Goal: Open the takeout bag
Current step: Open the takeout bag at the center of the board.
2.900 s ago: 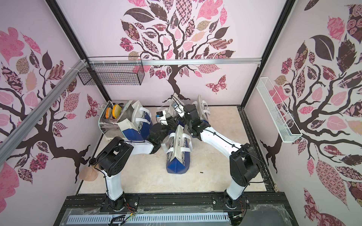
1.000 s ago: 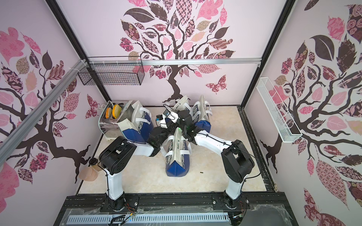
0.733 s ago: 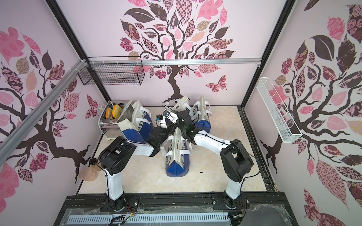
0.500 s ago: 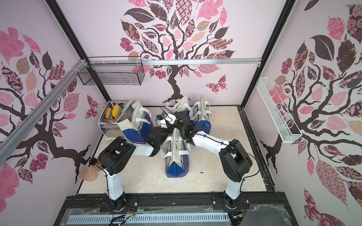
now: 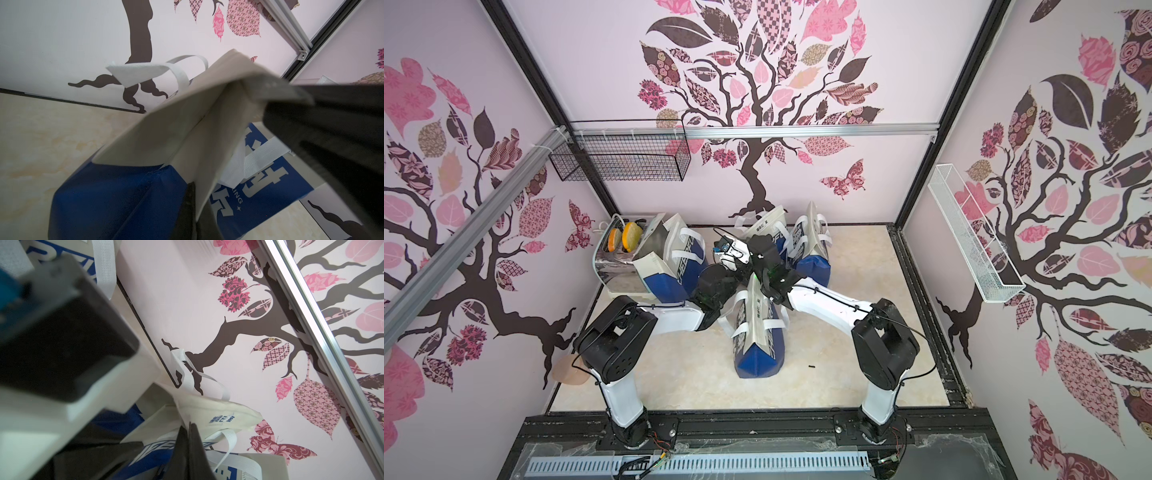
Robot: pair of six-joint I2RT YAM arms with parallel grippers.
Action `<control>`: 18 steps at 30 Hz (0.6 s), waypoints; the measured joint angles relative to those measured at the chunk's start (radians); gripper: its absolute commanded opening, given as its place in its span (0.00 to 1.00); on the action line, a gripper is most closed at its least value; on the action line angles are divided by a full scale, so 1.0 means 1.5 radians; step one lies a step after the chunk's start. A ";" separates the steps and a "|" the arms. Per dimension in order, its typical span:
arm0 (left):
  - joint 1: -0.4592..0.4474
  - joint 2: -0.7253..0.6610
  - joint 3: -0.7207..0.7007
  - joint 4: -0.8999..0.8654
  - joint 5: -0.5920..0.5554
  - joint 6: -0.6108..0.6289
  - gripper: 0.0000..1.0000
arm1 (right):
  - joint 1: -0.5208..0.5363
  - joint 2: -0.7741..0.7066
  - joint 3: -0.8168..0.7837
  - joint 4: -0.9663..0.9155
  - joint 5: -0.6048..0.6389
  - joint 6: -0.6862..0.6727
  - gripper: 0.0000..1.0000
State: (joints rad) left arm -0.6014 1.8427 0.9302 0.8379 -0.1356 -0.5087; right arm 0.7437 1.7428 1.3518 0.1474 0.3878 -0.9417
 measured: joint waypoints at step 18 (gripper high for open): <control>-0.002 -0.027 0.063 -0.134 -0.043 -0.030 0.00 | 0.021 0.001 0.193 -0.237 0.063 -0.145 0.00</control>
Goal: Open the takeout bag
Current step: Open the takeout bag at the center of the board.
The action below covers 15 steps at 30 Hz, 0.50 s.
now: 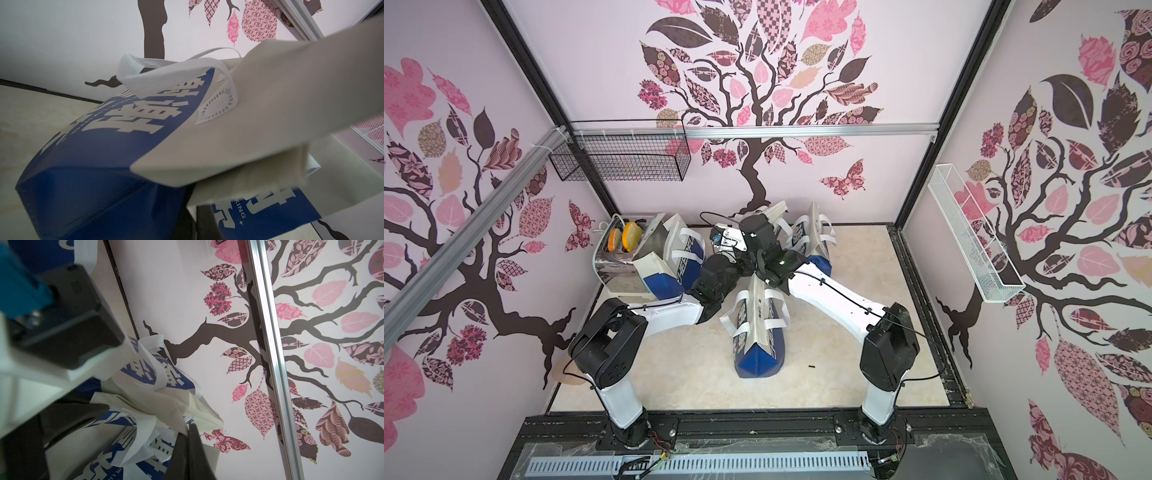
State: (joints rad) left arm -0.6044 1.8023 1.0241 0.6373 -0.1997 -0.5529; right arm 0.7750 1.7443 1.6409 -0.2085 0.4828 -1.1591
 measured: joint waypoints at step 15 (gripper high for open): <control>0.003 -0.027 -0.025 -0.074 0.032 -0.016 0.00 | -0.032 -0.045 -0.128 0.062 -0.021 0.242 0.60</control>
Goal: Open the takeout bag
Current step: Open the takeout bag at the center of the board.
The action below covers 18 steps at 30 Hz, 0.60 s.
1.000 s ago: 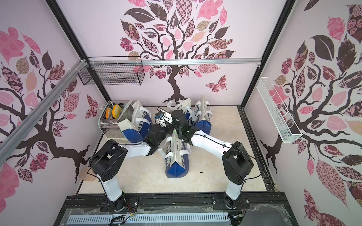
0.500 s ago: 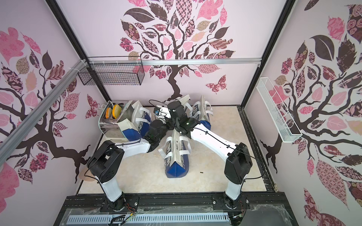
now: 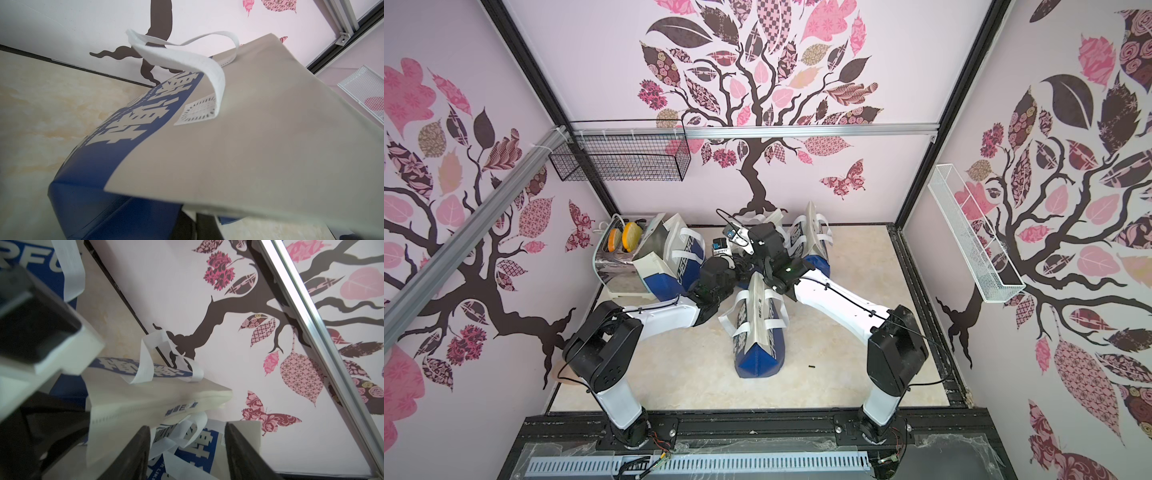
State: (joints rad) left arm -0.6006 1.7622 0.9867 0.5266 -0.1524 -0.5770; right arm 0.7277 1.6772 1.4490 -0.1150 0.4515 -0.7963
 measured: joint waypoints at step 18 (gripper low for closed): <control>0.001 -0.010 -0.001 -0.026 0.017 0.000 0.00 | -0.023 0.005 -0.159 0.174 -0.044 -0.026 0.60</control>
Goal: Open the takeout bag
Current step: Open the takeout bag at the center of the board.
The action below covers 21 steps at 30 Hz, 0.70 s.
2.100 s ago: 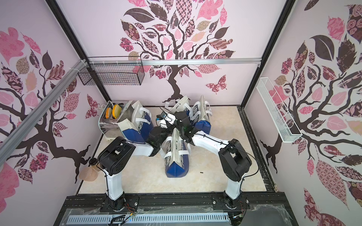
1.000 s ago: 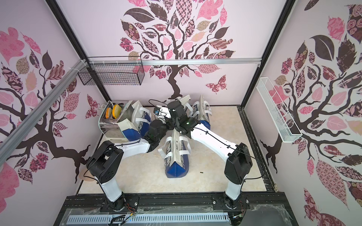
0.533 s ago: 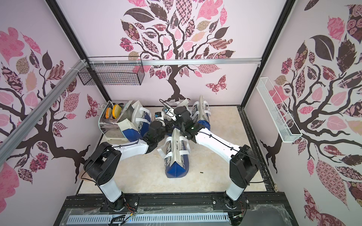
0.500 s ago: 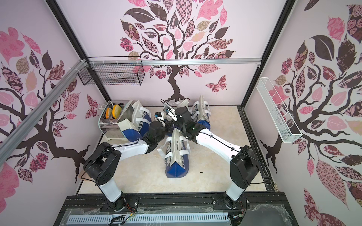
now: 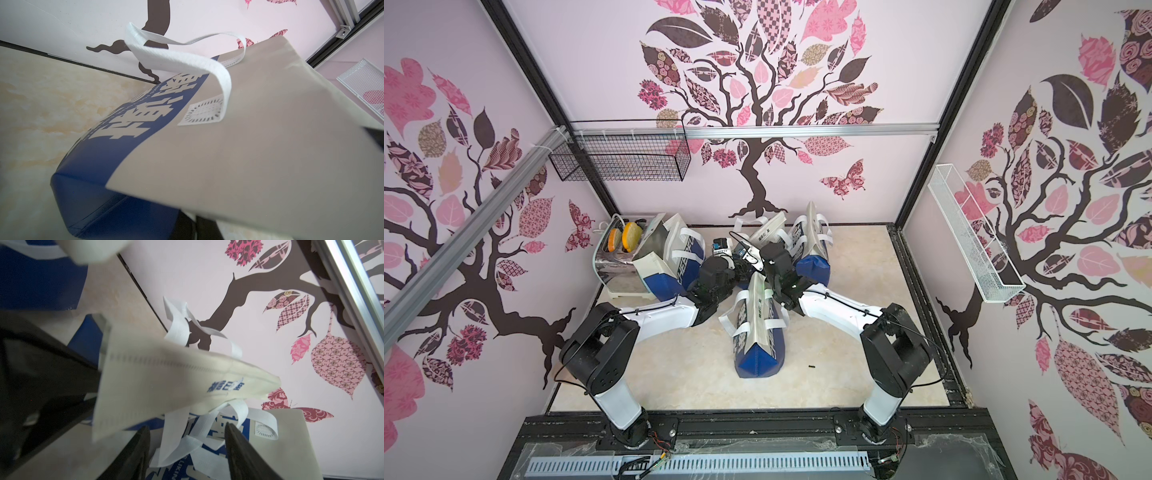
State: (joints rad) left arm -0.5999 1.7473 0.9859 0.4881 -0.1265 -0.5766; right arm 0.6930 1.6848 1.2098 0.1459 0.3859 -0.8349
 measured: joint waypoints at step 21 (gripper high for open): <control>0.007 -0.010 0.000 -0.017 -0.001 0.023 0.00 | 0.001 0.070 0.063 0.097 -0.023 -0.010 0.51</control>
State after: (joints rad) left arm -0.5896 1.7325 0.9863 0.4633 -0.1272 -0.5423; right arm 0.6937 1.7897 1.3037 0.2913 0.3519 -0.8501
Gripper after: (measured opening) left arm 0.041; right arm 0.516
